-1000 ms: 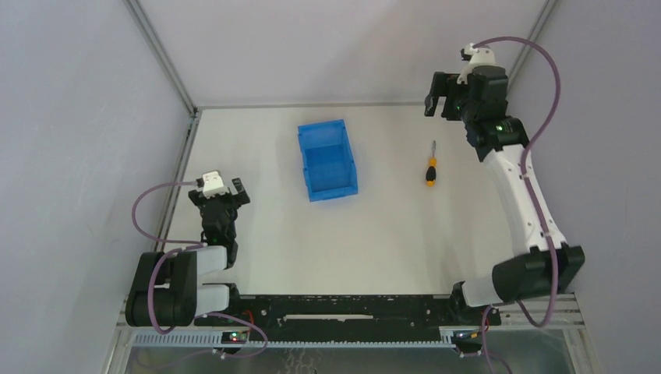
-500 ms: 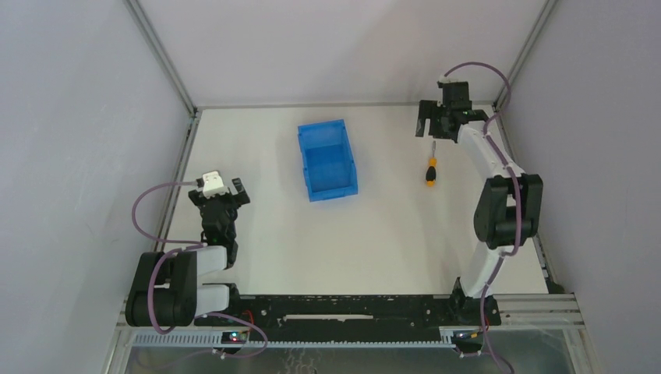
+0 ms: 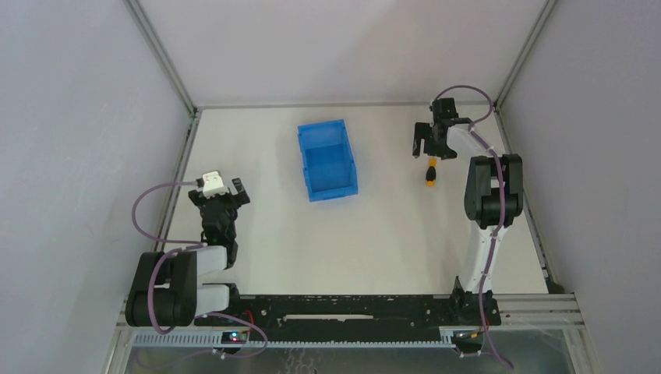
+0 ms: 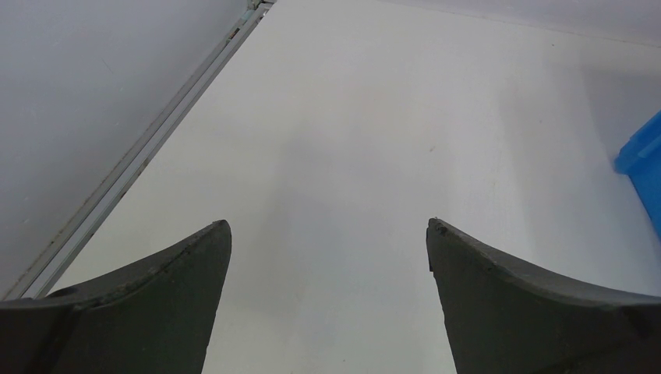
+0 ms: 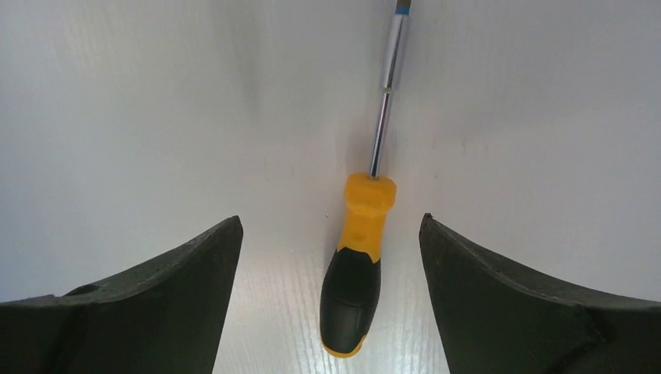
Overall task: Put the screwdriver in the bin
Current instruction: Pick up the screwdriver from the center of the board.
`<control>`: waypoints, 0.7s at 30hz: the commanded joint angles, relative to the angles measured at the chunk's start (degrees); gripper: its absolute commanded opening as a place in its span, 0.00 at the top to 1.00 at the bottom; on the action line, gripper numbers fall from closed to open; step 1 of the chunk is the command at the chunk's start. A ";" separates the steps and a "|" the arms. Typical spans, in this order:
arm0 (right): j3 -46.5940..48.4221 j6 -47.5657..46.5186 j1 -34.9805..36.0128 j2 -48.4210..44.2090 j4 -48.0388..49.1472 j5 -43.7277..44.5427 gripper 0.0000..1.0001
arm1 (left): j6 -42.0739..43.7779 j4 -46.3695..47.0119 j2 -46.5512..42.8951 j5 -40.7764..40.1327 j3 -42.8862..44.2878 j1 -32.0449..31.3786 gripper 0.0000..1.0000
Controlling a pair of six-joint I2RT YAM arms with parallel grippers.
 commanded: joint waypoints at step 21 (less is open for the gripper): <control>1.37 2.50 -1.79 3.73 -2.98 -0.60 0.88 | 1.45 1.77 -0.40 -0.82 2.01 -0.30 0.00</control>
